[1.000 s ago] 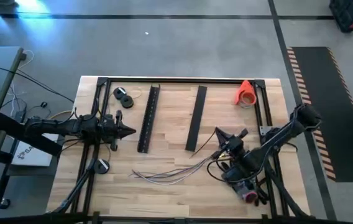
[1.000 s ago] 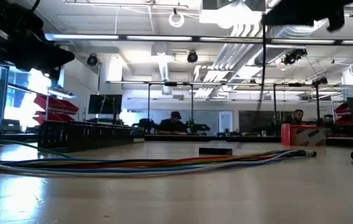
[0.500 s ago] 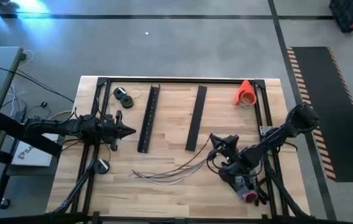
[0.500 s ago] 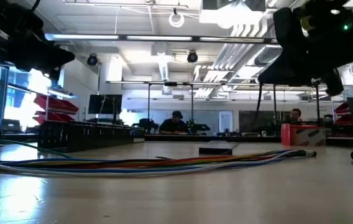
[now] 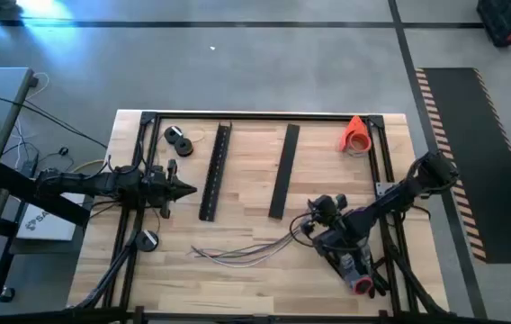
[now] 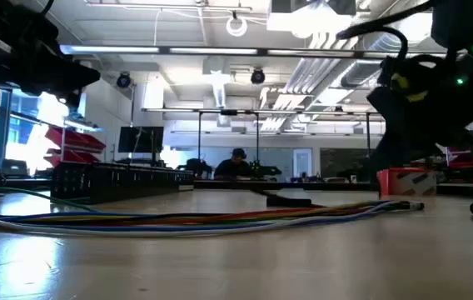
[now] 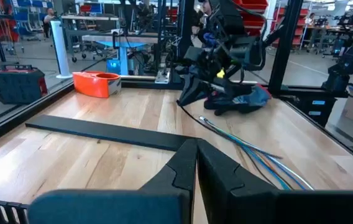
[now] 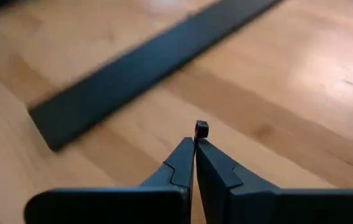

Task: Ziptie cables
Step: Wrap the cable wires using zip tie

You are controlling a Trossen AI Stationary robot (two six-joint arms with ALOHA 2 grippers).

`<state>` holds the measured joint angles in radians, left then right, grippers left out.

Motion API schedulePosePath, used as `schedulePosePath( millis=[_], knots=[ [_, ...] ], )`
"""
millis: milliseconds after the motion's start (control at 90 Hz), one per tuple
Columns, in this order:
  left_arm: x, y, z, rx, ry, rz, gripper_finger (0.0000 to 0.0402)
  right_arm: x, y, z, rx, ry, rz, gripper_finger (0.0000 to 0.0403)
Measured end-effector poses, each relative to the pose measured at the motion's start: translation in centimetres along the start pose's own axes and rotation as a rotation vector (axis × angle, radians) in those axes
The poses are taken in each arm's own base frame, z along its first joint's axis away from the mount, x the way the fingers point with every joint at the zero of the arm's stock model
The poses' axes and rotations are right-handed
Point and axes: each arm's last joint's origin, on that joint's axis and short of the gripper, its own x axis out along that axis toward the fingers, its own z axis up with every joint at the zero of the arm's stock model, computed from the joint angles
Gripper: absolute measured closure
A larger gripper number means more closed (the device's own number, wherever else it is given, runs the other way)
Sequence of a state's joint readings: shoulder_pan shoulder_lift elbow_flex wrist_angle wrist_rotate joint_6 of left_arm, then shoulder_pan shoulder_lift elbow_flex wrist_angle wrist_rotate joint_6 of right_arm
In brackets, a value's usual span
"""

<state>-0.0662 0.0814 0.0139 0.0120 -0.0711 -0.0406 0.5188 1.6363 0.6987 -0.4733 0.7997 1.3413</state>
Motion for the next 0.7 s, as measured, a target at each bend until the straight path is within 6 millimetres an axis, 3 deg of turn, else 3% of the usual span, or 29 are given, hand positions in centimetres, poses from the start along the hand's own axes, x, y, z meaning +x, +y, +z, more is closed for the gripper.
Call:
schedulePosePath(
  millis=[133, 311, 456, 700],
  knots=[
    [0.0, 0.0, 0.0, 0.0, 0.0, 0.0, 0.0402, 0.5, -0.2, 0.1, -0.113, 0.199, 0.028, 0.0368],
    [0.0, 0.0, 0.0, 0.0, 0.0, 0.0, 0.0402, 0.2, -0.4, 0.9, -0.351, 0.317, 0.135, 0.0275],
    [0.0, 0.0, 0.0, 0.0, 0.0, 0.0, 0.0402, -1.1, -0.7, 2.6, -0.577, 0.406, 0.232, 0.0212],
    [0.0, 0.0, 0.0, 0.0, 0.0, 0.0, 0.0402, -3.5, -0.5, 5.7, -0.949, 0.365, 0.379, 0.0193]
  ],
)
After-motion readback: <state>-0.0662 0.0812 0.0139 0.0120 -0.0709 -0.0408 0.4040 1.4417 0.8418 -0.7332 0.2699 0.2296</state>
